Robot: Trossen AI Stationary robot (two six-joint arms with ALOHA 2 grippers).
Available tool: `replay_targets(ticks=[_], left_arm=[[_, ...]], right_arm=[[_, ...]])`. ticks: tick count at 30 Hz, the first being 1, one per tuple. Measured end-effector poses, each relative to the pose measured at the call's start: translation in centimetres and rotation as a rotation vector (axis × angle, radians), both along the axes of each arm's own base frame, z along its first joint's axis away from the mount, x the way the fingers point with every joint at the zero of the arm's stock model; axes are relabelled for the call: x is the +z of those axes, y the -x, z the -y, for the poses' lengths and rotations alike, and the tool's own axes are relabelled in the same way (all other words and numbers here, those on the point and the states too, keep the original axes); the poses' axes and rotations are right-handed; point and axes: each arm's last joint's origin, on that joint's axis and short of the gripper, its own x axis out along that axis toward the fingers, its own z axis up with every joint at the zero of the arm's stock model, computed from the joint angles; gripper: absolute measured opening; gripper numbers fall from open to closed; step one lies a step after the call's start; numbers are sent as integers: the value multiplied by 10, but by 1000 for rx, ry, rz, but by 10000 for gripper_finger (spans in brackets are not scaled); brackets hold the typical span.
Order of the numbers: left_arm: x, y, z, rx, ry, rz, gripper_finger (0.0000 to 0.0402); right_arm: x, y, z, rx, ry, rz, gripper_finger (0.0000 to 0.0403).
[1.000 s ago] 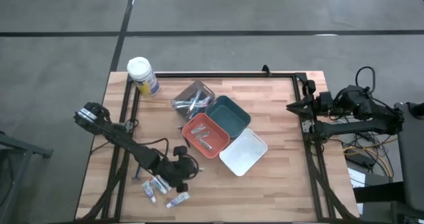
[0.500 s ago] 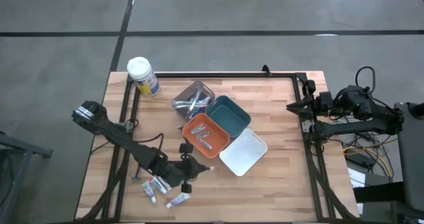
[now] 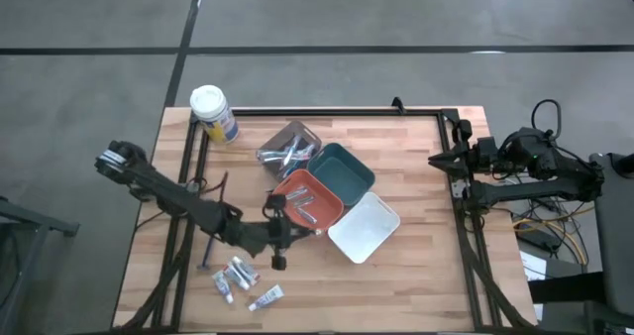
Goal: Pick & Place Travel size toiletries
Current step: Put the nail cutter into the orange bin
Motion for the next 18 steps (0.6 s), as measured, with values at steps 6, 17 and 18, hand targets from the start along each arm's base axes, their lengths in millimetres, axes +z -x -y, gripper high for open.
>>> replay_targets(ticks=[6, 17, 18], left_arm=[[4, 7, -24, 84, 29, 31, 55], [-19, 10, -68, 262, 67, 63, 55], [-22, 10, -72, 277, 71, 61, 55]], right_arm=[[0, 0, 0, 0, 1, 0, 34], [0, 0, 0, 0, 1, 0, 34], [0, 0, 0, 0, 1, 0, 34]])
